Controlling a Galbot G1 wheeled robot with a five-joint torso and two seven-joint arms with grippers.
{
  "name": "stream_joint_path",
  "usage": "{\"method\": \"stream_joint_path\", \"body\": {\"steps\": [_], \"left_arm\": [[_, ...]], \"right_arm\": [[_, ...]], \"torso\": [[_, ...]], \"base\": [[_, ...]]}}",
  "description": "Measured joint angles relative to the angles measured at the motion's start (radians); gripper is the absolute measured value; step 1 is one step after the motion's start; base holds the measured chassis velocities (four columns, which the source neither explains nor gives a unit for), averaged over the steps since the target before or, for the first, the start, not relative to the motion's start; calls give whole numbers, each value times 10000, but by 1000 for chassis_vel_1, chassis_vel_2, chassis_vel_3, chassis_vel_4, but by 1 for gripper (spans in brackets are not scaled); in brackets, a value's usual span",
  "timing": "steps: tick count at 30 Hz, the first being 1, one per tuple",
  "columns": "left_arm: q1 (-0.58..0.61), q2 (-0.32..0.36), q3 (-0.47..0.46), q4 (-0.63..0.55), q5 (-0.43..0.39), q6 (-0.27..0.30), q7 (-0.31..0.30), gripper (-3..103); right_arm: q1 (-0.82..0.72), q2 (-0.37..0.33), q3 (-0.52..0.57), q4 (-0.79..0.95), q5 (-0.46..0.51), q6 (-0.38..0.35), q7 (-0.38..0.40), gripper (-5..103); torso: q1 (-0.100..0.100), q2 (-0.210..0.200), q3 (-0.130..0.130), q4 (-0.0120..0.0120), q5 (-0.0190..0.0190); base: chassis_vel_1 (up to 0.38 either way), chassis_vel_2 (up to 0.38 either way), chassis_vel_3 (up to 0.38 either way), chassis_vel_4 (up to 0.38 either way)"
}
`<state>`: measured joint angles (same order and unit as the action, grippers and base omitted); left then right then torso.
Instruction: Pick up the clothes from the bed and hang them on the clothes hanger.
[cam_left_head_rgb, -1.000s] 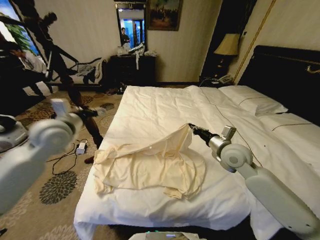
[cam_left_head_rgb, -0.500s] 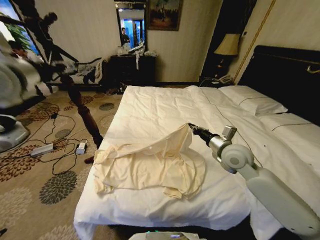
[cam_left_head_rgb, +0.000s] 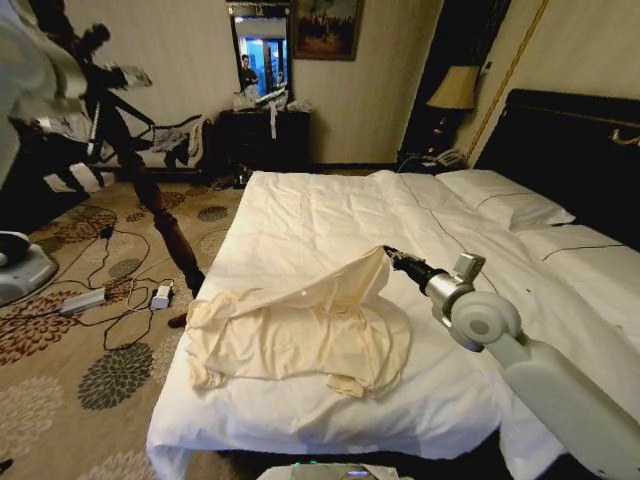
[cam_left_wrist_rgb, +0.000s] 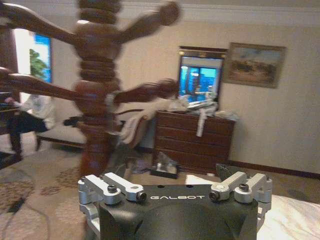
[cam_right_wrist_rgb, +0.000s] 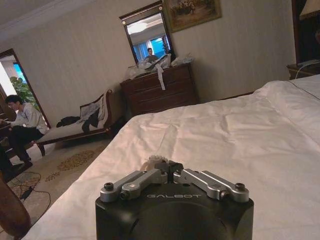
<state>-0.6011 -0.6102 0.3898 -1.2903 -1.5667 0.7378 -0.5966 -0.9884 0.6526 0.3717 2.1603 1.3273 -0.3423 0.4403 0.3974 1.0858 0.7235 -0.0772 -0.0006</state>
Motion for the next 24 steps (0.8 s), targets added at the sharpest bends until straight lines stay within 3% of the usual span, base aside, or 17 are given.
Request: {"method": "stream_joint_path", "body": {"steps": [14,18,24], "left_arm": [[506,194,-143,1417,888,-3,843,100],[500,40,-33,1821,686,-9,963,100],[315,-535,228,2597,679,-10,1035,100]], "right_arm": [[-130,-33,32,163,-67,10,11,0],[-169,-54,40,202,-67,11,11,0],[-93,-39,35,187,-13,22,27,0]], "torso": [[-1,0,0,-9,5],[-2,0,-1,-2,5],[0,0,0,-11,8]], "base": [[0,0,0,0],[0,0,0,0],[0,0,0,0]]}}
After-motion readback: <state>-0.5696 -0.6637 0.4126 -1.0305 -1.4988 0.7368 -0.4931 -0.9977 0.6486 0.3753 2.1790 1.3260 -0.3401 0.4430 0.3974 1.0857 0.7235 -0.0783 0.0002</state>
